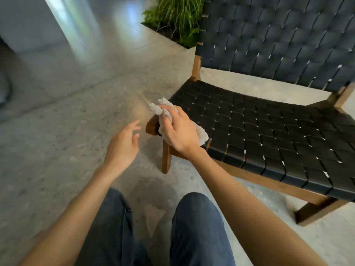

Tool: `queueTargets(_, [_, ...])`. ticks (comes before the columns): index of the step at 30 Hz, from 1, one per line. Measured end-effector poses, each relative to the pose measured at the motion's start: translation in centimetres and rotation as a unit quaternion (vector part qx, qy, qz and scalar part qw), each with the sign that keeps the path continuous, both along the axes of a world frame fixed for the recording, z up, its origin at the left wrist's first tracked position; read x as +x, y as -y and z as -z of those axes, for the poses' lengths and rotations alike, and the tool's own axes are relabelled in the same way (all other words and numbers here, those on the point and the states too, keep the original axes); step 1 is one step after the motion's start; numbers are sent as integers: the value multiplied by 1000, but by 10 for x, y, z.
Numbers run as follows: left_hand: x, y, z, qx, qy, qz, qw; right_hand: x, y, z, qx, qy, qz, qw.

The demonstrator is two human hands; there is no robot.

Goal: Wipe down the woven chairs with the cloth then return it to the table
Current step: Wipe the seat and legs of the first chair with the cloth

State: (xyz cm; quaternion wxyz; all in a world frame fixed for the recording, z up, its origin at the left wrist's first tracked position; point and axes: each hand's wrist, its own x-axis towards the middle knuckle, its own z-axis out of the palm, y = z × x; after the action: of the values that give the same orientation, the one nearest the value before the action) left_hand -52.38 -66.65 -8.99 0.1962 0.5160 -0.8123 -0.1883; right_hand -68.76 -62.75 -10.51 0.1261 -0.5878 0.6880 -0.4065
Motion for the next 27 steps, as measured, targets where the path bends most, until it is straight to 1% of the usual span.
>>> queueTargets(2, [2, 5, -1, 11, -6, -8, 1000, 12, 22, -9, 16, -5, -26, 1000])
queueTargets(3, [4, 8, -2, 14, -9, -9, 1000, 18, 32, -12, 26, -25, -35, 999])
queueTargets(6, [13, 18, -5, 6, 1, -19, 1000, 28, 47, -17, 71, -129, -59, 987])
queueTargets(8, [21, 23, -6, 4, 11, -35, 999, 20, 39, -16, 76, -189, -111, 973])
queueTargets(10, [27, 27, -5, 14, 13, -41, 999, 8, 23, -13, 47, -244, -186, 951])
queueTargets(12, [30, 28, -3, 25, 0, -40, 999, -6, 10, -11, 21, -290, -234, 928])
queueTargets(13, [30, 28, -2, 28, -11, -41, 999, -10, 9, -10, 20, -328, -245, 912])
queueTargets(15, [27, 27, 0, 28, -26, -42, 998, -13, 17, -11, 36, -436, -256, 862])
queueTargets(16, [26, 26, 1, 25, -27, -41, 998, -9, 25, -13, 48, -477, -260, 839])
queueTargets(17, [25, 25, 1, 21, -26, -41, 999, -2, 32, -15, 57, -494, -261, 827])
queueTargets(18, [25, 25, 1, 18, -26, -43, 999, 6, 39, -17, 68, -497, -257, 826])
queueTargets(22, [27, 22, 1, -3, -19, -67, 998, 21, 46, -17, 86, -490, -205, 843])
queueTargets(24, [26, 19, -1, -11, -39, -71, 997, 25, 37, -10, 67, -467, -171, 865])
queueTargets(27, [17, 13, -4, -21, -67, -55, 996, 34, 21, 1, -1, -405, -90, 910])
